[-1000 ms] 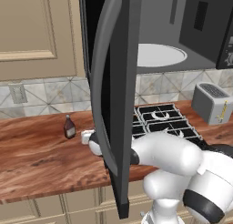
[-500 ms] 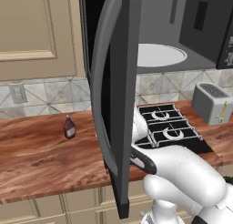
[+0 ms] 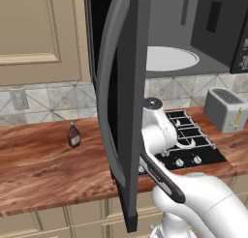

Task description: Place the sponge inside the microwave to prepare for sanitizing.

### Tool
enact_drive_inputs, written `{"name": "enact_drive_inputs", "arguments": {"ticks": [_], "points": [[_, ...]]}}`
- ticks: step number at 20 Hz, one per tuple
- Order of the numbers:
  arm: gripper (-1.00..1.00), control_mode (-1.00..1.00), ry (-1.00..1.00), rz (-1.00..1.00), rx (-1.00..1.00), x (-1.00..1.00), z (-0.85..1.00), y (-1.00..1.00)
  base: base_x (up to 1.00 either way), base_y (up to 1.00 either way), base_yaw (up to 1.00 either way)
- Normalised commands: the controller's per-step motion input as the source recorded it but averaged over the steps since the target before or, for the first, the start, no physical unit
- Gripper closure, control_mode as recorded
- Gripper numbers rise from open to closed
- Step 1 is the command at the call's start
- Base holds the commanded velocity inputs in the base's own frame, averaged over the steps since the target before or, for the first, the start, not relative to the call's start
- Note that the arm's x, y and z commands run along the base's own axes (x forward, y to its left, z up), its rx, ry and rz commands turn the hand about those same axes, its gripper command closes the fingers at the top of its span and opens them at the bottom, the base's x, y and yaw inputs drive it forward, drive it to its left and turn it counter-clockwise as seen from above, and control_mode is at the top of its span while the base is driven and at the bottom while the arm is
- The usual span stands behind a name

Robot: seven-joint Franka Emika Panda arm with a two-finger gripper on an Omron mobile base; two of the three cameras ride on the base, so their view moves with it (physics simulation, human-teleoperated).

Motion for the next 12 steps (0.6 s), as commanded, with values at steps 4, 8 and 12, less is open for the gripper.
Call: {"name": "enact_drive_inputs", "arguments": {"ticks": [4,8,12], "points": [[1.0,-1.0,-0.05,0.0,-0.08,-0.56,0.37,-0.33,0.0,0.0,0.0],[1.0,-1.0,-0.07,0.0,-0.06,-0.52,0.44,-0.32,0.0,0.0,0.0],[1.0,-1.0,-0.11,0.0,-0.02,-0.4,0.69,-0.3,0.0,0.0,0.0]]}}
